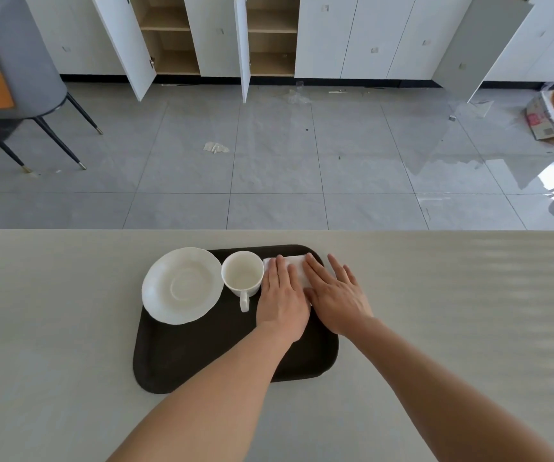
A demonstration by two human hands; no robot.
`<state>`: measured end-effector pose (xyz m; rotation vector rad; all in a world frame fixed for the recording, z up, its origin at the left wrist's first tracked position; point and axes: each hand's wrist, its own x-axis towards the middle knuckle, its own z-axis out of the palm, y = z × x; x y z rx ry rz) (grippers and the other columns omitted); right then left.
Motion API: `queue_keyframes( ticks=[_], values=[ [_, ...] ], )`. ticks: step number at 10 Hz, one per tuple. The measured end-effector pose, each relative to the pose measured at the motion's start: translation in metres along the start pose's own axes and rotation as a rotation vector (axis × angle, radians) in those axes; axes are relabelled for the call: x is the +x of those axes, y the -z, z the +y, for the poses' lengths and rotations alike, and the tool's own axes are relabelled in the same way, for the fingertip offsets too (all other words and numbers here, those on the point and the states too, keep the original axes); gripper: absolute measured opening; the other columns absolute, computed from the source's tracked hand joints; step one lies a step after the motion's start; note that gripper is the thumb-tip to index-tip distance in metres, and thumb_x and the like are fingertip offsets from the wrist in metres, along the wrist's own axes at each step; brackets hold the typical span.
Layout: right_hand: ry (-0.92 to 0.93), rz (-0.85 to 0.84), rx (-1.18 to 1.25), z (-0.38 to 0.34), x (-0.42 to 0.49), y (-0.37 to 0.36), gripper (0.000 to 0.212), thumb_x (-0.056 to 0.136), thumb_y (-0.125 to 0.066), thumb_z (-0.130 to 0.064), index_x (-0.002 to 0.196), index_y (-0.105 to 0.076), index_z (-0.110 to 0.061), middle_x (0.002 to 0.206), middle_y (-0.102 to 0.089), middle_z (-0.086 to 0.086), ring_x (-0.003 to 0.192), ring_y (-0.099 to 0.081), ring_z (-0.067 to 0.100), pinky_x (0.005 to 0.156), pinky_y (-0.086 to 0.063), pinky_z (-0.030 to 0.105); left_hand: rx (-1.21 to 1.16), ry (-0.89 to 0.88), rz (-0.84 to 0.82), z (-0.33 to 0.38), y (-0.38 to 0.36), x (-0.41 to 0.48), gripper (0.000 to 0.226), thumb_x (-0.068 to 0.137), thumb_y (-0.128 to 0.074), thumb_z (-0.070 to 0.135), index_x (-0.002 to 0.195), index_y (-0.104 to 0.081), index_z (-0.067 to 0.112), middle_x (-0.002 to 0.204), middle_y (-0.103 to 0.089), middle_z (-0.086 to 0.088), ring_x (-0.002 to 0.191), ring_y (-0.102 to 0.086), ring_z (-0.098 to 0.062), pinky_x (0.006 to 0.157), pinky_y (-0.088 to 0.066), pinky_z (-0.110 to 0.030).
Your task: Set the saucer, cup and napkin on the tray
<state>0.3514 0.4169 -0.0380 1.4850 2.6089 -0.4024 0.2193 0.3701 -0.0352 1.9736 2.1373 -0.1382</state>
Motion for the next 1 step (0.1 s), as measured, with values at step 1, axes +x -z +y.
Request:
queue_keyframes(
  ticks=[1],
  values=[
    [-0.004,0.008,-0.001,-0.0042,-0.0026,0.0079,0.060,0.103,-0.024,-0.048,0.156,-0.003,-0.031,0.165,0.004,-0.013,0.151,0.013,0.025,0.123,-0.004,0.047,-0.044,0.000,0.006,0.0037,0.0108,-0.0003,0.079,0.100,-0.040,0.037,0.151,0.006,0.000,0.161,0.008,-0.025,0.150,0.008,-0.038,0.123,-0.003,-0.048]
  ],
)
